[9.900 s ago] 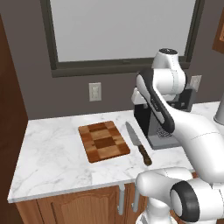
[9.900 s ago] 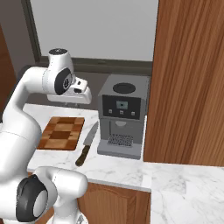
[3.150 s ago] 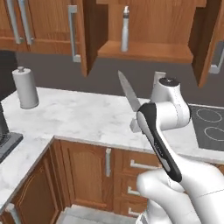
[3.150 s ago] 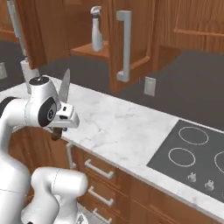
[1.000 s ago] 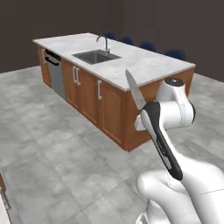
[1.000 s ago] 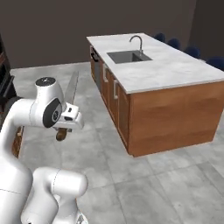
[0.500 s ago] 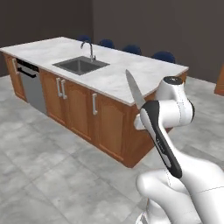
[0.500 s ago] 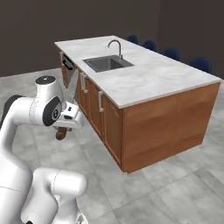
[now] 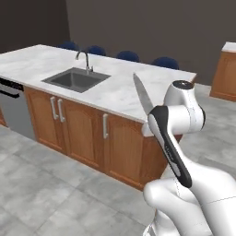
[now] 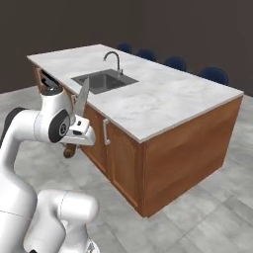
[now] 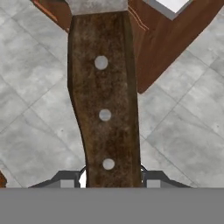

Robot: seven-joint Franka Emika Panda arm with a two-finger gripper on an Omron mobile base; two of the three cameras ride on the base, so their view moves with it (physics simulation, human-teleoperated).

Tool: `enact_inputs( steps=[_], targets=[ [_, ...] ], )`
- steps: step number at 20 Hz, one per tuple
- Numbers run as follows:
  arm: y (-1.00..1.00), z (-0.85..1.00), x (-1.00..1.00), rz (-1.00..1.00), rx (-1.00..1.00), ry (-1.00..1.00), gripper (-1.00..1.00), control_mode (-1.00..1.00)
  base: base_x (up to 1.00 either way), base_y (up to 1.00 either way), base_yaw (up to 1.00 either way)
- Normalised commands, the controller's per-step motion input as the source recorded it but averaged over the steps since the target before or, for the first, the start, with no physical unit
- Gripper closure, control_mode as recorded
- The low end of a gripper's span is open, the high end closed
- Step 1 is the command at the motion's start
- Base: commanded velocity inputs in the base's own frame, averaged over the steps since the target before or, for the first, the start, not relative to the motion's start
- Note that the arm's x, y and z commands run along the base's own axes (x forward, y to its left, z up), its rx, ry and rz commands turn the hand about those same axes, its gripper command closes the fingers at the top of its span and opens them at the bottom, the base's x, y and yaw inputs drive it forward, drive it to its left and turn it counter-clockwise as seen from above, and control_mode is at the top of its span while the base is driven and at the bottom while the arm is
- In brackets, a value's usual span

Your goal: Move the cutting board and knife to the sink. Then move spray from the cabinet to the counter.

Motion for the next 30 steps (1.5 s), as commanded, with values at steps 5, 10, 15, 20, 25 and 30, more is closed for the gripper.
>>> enact_inputs(
  steps=[5, 10, 15, 20, 25, 30],
  targets=[
    [0.0, 0.0, 0.0, 0.0, 0.0, 0.0, 1.0, 1.0, 1.0, 1.0, -0.34],
    [0.0, 0.0, 0.0, 0.0, 0.0, 0.0, 1.0, 1.0, 1.0, 1.0, -0.38],
    [0.0, 0.0, 0.0, 0.0, 0.0, 0.0, 1.0, 1.0, 1.0, 1.0, -0.47],
    [0.0, 0.0, 0.0, 0.0, 0.0, 0.0, 1.0, 1.0, 1.0, 1.0, -0.48],
    [0.0, 0.0, 0.0, 0.0, 0.0, 0.0, 1.0, 1.0, 1.0, 1.0, -0.46],
    [0.0, 0.0, 0.0, 0.0, 0.0, 0.0, 1.0, 1.0, 0.76, 1.0, -0.43]
  ],
)
